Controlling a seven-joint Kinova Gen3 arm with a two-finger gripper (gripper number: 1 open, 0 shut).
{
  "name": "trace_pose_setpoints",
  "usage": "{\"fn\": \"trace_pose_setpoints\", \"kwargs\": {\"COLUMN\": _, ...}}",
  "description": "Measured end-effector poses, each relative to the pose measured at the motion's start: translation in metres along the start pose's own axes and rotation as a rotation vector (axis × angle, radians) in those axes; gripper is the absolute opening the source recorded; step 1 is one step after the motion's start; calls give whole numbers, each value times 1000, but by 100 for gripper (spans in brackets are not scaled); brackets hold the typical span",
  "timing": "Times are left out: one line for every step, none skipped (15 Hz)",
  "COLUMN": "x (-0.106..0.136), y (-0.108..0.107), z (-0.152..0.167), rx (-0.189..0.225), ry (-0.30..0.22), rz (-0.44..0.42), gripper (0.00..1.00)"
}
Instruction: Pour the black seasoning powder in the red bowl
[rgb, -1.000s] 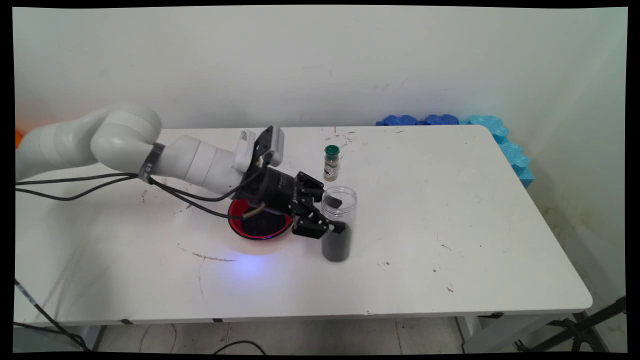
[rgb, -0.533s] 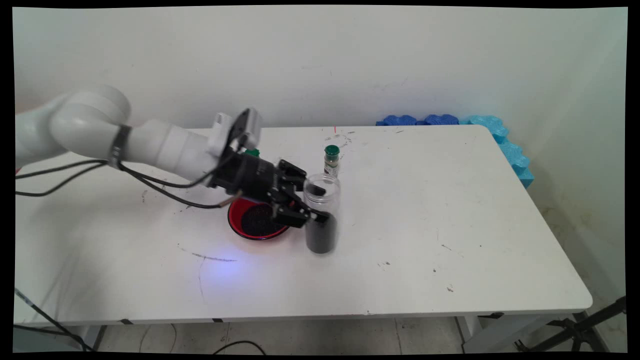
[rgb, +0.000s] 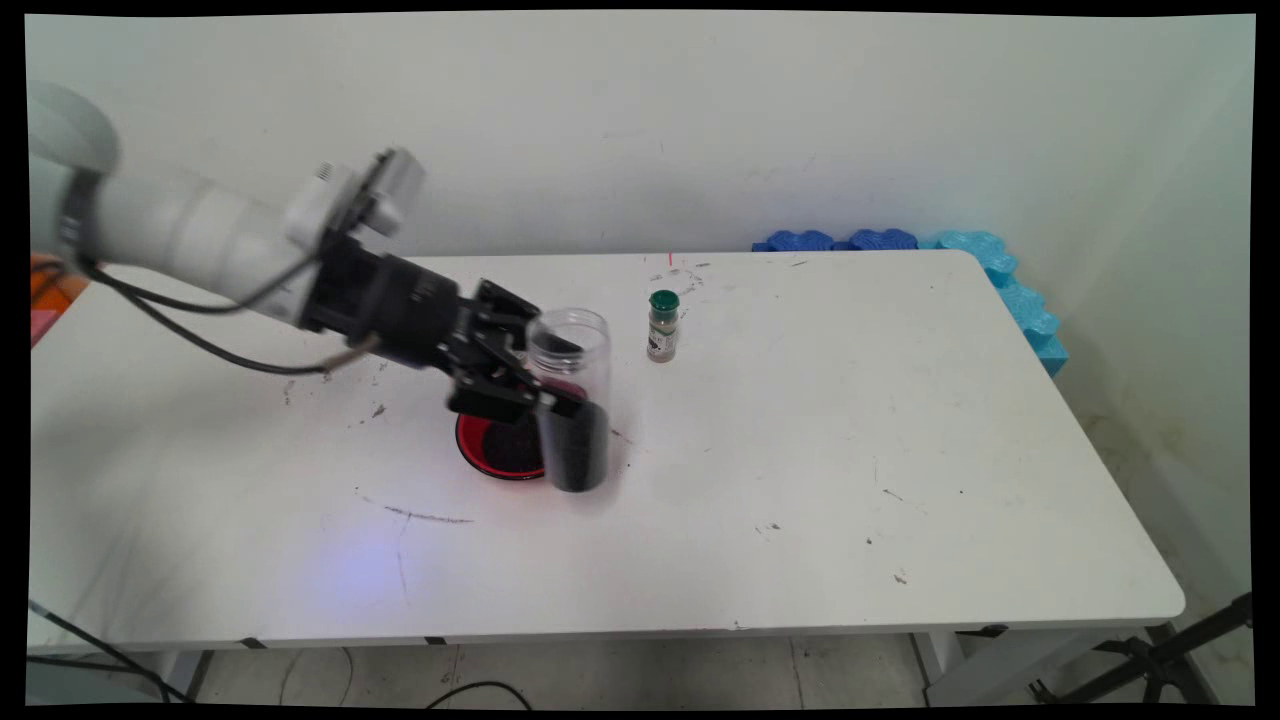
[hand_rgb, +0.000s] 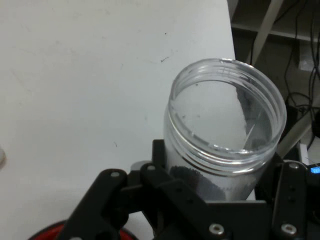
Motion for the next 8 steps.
{"fn": "trace_pose_setpoints", "kwargs": {"x": 2, "y": 1, "z": -10, "rx": -1, "ry": -3, "rz": -4, "gripper": 0}}
{"fn": "trace_pose_setpoints", "kwargs": {"x": 4, "y": 2, "z": -17, "rx": -1, "ry": -5, "rz": -8, "gripper": 0}}
{"fn": "trace_pose_setpoints", "kwargs": {"x": 6, "y": 3, "z": -27, "rx": -3, "ry": -10, "rz": -14, "gripper": 0}}
{"fn": "trace_pose_setpoints", "kwargs": {"x": 8, "y": 4, "z": -33, "rx": -4, "ry": -14, "rz": -20, "gripper": 0}}
{"fn": "trace_pose_setpoints", "kwargs": {"x": 10, "y": 5, "z": -43, "rx": -4, "ry": -19, "rz": -30, "gripper": 0}}
{"fn": "trace_pose_setpoints", "kwargs": {"x": 13, "y": 6, "z": -51, "rx": -3, "ry": -25, "rz": -40, "gripper": 0}}
{"fn": "trace_pose_setpoints", "kwargs": {"x": 17, "y": 7, "z": -63, "rx": -2, "ry": -30, "rz": -51, "gripper": 0}}
{"fn": "trace_pose_setpoints", "kwargs": {"x": 21, "y": 8, "z": -71, "rx": -1, "ry": -33, "rz": -58, "gripper": 0}}
